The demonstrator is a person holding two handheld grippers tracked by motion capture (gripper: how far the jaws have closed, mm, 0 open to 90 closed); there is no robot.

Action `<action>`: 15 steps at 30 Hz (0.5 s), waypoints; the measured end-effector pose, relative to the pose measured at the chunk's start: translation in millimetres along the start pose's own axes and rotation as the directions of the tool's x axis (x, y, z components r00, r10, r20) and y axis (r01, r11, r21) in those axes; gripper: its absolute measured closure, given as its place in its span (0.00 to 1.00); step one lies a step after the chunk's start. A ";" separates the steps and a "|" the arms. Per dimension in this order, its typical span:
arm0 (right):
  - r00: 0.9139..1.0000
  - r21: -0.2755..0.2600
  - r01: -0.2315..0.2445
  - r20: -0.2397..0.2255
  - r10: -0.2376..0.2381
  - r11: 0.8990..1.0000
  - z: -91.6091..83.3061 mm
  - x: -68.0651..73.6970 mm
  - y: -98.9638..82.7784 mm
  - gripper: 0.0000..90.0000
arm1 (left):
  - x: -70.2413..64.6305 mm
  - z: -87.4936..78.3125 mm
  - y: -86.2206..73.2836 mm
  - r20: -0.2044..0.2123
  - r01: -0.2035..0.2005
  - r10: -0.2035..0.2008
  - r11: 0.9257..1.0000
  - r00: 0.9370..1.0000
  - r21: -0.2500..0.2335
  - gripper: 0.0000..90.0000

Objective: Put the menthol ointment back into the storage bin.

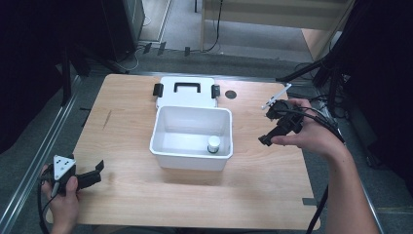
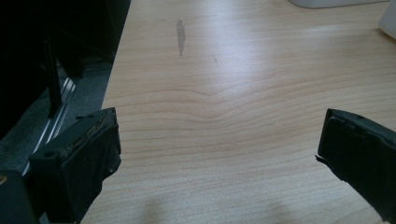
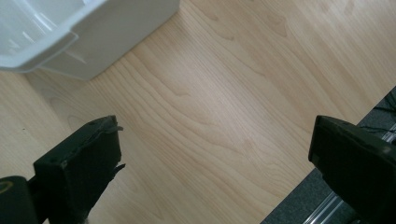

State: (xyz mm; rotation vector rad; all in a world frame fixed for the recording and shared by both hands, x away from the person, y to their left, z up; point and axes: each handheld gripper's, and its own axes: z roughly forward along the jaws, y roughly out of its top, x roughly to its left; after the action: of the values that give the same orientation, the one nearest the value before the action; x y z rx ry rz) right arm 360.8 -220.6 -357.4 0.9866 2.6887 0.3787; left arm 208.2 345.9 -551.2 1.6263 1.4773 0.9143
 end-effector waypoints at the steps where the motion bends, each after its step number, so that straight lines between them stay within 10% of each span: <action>1: 1.000 -0.001 -0.008 0.001 0.008 1.000 2.5 -1.4 -3.4 0.04 | 0.0 0.0 0.0 0.000 0.000 0.000 1.000 1.000 0.000 0.00; 10: 0.990 -0.073 -0.141 0.003 0.142 0.987 32.3 -14.5 -37.3 0.07 | -0.3 -0.1 -0.1 0.002 -0.002 0.002 1.000 1.000 0.002 0.00; 15: 0.971 -0.161 -0.236 -0.005 0.238 0.958 47.4 -22.2 -64.0 0.07 | -0.7 0.2 0.0 -0.002 -0.005 0.005 1.000 1.000 0.004 0.00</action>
State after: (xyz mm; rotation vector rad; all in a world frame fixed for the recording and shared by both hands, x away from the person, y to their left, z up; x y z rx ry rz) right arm 354.5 -275.0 -419.3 1.2592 2.4852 0.6215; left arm 208.3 345.2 -551.3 1.6335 1.4778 0.9166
